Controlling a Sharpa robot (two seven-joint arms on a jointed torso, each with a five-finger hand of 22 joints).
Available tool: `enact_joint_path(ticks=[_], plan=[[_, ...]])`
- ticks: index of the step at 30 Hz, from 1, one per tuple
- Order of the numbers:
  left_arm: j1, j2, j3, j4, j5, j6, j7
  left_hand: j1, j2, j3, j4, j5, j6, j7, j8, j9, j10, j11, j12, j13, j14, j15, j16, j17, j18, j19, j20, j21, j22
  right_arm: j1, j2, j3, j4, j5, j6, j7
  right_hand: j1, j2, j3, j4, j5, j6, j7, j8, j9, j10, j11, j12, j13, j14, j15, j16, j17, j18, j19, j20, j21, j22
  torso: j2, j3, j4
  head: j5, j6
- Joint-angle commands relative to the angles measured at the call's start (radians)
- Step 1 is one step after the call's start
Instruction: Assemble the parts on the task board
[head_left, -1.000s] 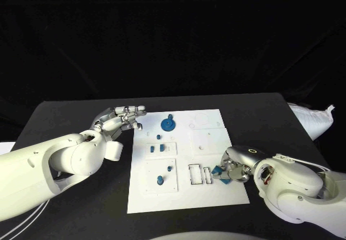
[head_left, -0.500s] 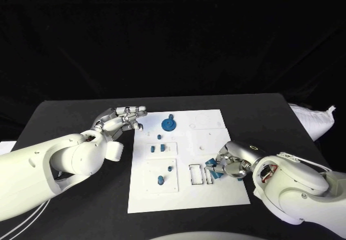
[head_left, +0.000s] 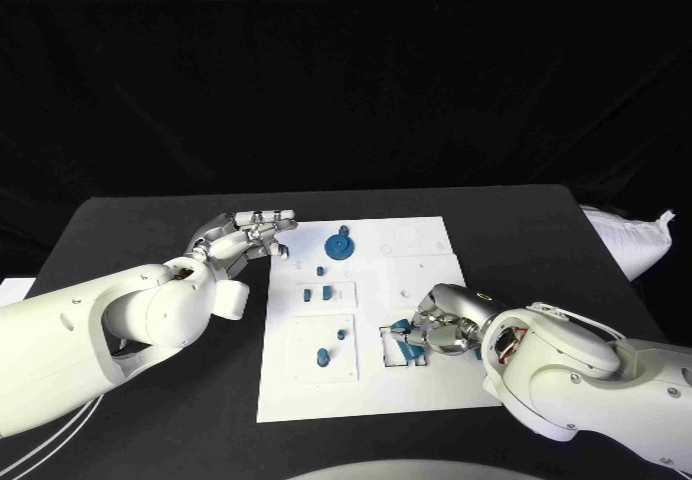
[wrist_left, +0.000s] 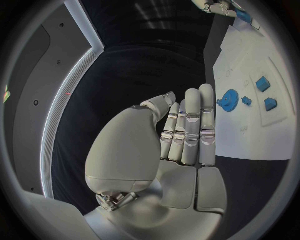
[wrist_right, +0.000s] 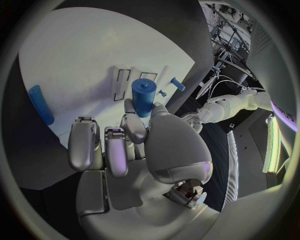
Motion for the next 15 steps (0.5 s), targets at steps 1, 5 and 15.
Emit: enact_joint_path(ticks=[1,5,15], plan=[[0.0,0.0,0.001,0.004,-0.004,0.02,0.004,-0.002,0.007,-0.006,0.002,0.003,-0.006,0.005,0.003,0.0,-0.006,-0.002,0.005,-0.001,-0.005,-0.001,0.006,-0.002,0.01,-0.008,-0.001,-0.005,-0.001,-0.003,0.013,0.0,-0.008,0.023,0.044,-0.029,-0.011,0.002,0.047,-0.054,0.008,0.022,-0.015,-0.005,0.001,0.01,-0.008,-0.007,0.0,0.088,-0.005,0.005,0.158,-0.007,0.005,-0.001,0.004,0.001,0.0,-0.0002,-0.0009,0.002,-0.001],[0.0,0.0,0.001,0.005,-0.004,0.019,0.003,-0.002,0.007,-0.006,0.002,0.003,-0.006,0.005,0.003,0.0,-0.006,-0.002,0.005,-0.001,-0.005,-0.001,0.006,-0.002,0.01,-0.008,-0.001,-0.005,-0.001,-0.005,0.026,0.0,-0.015,0.015,0.053,-0.037,-0.021,0.002,0.039,-0.054,0.022,0.024,-0.016,-0.007,0.004,0.01,-0.008,-0.009,0.001,0.088,-0.005,0.006,0.158,-0.007,0.005,-0.001,0.003,0.001,0.0,0.0005,-0.0019,0.003,-0.004],[0.0,0.0,0.001,0.006,-0.004,0.02,0.003,-0.002,0.007,-0.006,0.002,0.003,-0.006,0.005,0.003,0.0,-0.006,-0.002,0.005,-0.001,-0.005,-0.001,0.006,-0.002,0.01,-0.008,-0.001,-0.005,-0.001,-0.006,0.043,-0.001,-0.023,0.0,0.085,-0.052,-0.058,-0.008,0.005,-0.053,0.023,0.027,-0.016,-0.012,0.013,0.012,-0.008,-0.012,0.005,0.088,-0.005,0.005,0.158,-0.007,0.005,-0.001,0.003,0.001,-0.001,0.0013,-0.0011,0.005,-0.006]])
